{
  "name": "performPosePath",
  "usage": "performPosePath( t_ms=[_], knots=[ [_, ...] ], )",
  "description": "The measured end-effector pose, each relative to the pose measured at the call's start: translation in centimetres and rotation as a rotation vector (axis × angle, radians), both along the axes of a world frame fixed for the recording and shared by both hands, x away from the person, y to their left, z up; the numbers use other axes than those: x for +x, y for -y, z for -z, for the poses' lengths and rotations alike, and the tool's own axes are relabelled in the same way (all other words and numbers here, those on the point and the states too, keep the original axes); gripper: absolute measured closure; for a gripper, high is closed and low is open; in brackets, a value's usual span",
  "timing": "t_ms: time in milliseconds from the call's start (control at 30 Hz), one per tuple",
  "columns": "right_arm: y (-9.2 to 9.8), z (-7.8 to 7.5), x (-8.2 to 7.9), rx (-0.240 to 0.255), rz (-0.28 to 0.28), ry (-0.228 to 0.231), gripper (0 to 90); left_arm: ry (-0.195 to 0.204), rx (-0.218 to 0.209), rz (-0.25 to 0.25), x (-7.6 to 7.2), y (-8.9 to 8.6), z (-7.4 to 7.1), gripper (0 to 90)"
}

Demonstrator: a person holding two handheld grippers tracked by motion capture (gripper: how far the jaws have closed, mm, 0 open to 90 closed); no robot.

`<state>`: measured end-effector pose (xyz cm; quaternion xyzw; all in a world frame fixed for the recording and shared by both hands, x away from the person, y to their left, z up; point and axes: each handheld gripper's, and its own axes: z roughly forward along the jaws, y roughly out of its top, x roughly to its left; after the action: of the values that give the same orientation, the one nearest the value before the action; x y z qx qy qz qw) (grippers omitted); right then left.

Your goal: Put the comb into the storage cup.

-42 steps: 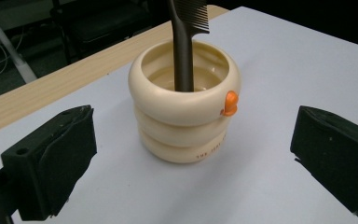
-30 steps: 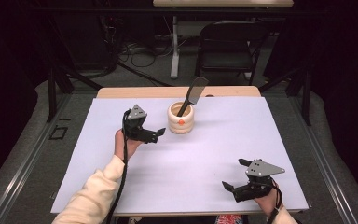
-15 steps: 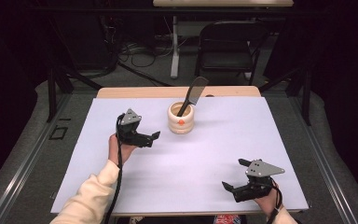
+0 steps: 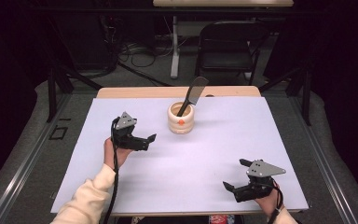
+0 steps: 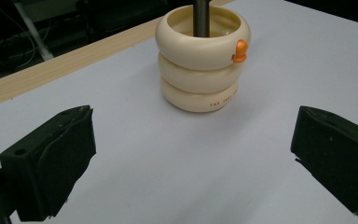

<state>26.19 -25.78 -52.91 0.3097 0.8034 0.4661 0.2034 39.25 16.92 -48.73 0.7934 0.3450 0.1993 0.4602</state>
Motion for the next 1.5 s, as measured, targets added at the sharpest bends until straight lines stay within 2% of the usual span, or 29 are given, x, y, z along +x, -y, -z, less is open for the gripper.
performPosePath(
  t_ms=[533,767,1500],
  knots=[
    [0.0,-0.1,-0.1,0.002,-0.003,0.002,0.0,0.017,0.018,-0.018,-1.9,-0.7,0.3,0.0],
    [-0.1,-0.1,-0.1,0.002,-0.006,0.002,0.0,0.037,0.009,-0.036,-2.9,-1.4,0.2,0.0],
    [-0.5,0.0,0.4,-0.004,-0.018,0.004,0.0,0.065,-0.003,-0.069,-6.4,-3.3,0.3,0.0]
  ],
)
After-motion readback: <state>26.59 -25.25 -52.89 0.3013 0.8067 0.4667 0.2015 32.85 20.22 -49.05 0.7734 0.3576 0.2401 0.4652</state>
